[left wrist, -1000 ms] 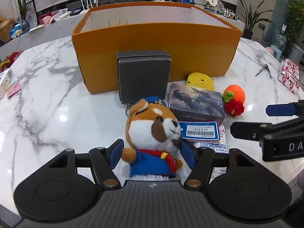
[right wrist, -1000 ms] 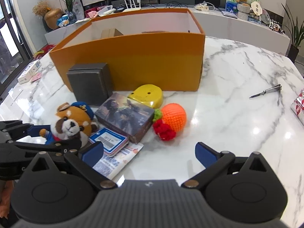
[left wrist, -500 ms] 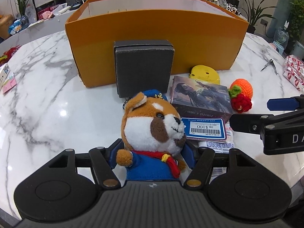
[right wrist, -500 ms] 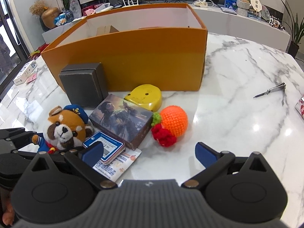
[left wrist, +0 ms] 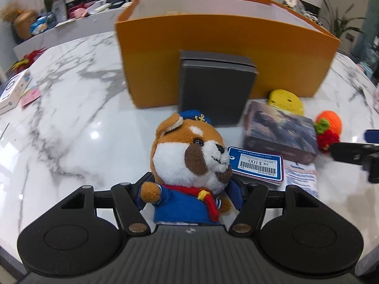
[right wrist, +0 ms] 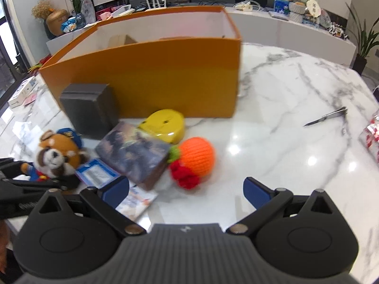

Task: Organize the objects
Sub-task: 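Lift the dog plush with the left tool while the right tool grasps the orange crocheted fruit, then carry the dog plush and crocheted fruit up over the orange box, then lower the dog plush and crocheted fruit down into the orange box, then open the left tool releasing the dog plush while the right tool releases the fruit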

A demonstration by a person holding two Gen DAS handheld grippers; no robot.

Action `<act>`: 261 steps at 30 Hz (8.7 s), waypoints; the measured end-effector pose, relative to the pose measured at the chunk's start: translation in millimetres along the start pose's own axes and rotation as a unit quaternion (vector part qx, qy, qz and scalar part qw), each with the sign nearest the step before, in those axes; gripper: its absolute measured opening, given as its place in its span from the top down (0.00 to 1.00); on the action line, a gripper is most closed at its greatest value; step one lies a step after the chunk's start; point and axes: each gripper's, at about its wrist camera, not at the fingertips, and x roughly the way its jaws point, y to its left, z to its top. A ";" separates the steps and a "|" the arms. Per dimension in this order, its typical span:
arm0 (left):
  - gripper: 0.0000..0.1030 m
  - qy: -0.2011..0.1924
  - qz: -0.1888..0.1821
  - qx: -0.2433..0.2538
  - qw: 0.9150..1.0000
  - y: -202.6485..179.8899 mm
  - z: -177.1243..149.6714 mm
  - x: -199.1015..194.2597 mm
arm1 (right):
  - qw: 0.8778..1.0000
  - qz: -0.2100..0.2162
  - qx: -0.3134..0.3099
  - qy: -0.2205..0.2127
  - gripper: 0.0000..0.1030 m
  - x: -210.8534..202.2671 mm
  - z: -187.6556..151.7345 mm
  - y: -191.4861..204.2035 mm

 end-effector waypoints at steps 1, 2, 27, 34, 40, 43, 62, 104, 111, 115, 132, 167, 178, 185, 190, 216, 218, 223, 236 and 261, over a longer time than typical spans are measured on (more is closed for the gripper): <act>0.26 0.000 0.003 -0.004 1.000 2.0 0.6 0.2 | 1.000 -0.005 -0.004 -0.004 0.01 0.1 0.9 -4.0; 0.26 0.001 0.004 -0.007 1.000 3.6 1.3 0.5 | 1.000 -0.008 -0.008 -0.006 0.01 1.4 2.3 -7.8; 0.26 0.009 0.021 -0.032 0.999 15.1 3.3 0.4 | 0.998 0.066 0.004 -0.019 0.37 32.4 15.4 -3.8; 0.26 0.009 0.020 -0.031 0.999 15.3 3.7 0.2 | 0.997 0.066 0.048 -0.017 0.43 35.2 16.1 -15.4; 0.26 0.008 0.020 -0.031 0.999 15.6 3.3 0.2 | 0.996 0.065 0.054 -0.013 0.51 35.0 14.6 -19.5; 0.26 0.008 0.020 -0.030 0.999 15.2 3.5 0.3 | 0.995 0.055 0.078 -0.010 0.51 35.5 13.6 -28.3; 0.14 -0.008 0.029 -0.042 0.999 17.0 -0.4 1.0 | 1.000 -0.009 -0.002 -0.014 0.43 42.0 6.1 3.6; 0.46 -0.038 0.003 -0.049 0.998 15.0 2.3 -37.5 | 0.998 -0.036 0.002 -0.044 0.54 6.1 1.0 13.3; 0.46 -0.077 -0.002 -0.050 0.996 15.9 12.5 -62.0 | 0.997 -0.014 -0.013 -0.078 0.54 -22.9 9.3 29.9; 0.46 -0.097 -0.016 -0.054 0.994 17.7 21.6 -81.1 | 0.995 -0.003 -0.018 -0.100 0.54 -39.3 16.5 38.8; 0.46 -0.196 -0.025 -0.102 0.975 18.8 143.5 -81.3 | 0.977 0.022 0.041 -0.206 0.54 -69.8 128.7 42.8; 0.45 -0.030 0.041 -0.082 0.995 16.8 201.0 46.6 | 0.996 0.001 0.074 -0.054 0.54 96.8 163.8 4.5; 0.43 -0.023 0.055 -0.063 0.996 12.1 198.5 50.2 | 0.996 0.002 0.079 -0.046 0.53 99.4 158.9 6.8; 0.42 -0.019 0.035 -0.047 0.998 5.0 196.7 50.6 | 0.995 0.007 0.088 -0.037 0.53 98.6 158.0 5.9; 0.43 -0.007 0.018 -0.027 0.999 -9.7 193.5 54.1 | 0.996 0.004 0.082 -0.027 0.53 93.9 153.4 7.1; 0.43 -0.006 0.046 -0.031 0.998 2.7 193.4 59.0 | 0.996 -0.019 0.082 -0.031 0.53 96.7 158.5 19.0; 0.43 -0.004 0.043 -0.036 0.998 3.8 194.4 60.8 | 0.996 -0.023 0.082 -0.031 0.53 98.7 159.6 19.7; 0.42 -0.004 0.044 -0.042 0.998 4.3 194.4 63.6 | 0.995 -0.032 0.096 -0.024 0.53 100.3 157.8 17.5; 0.41 -0.004 0.031 -0.040 0.999 3.7 193.5 61.6 | 0.995 -0.035 0.094 -0.029 0.52 98.4 152.3 18.1; 0.38 -0.004 0.008 -0.051 0.999 8.4 195.1 52.6 | 0.996 -0.019 0.074 -0.036 0.27 95.2 151.4 27.5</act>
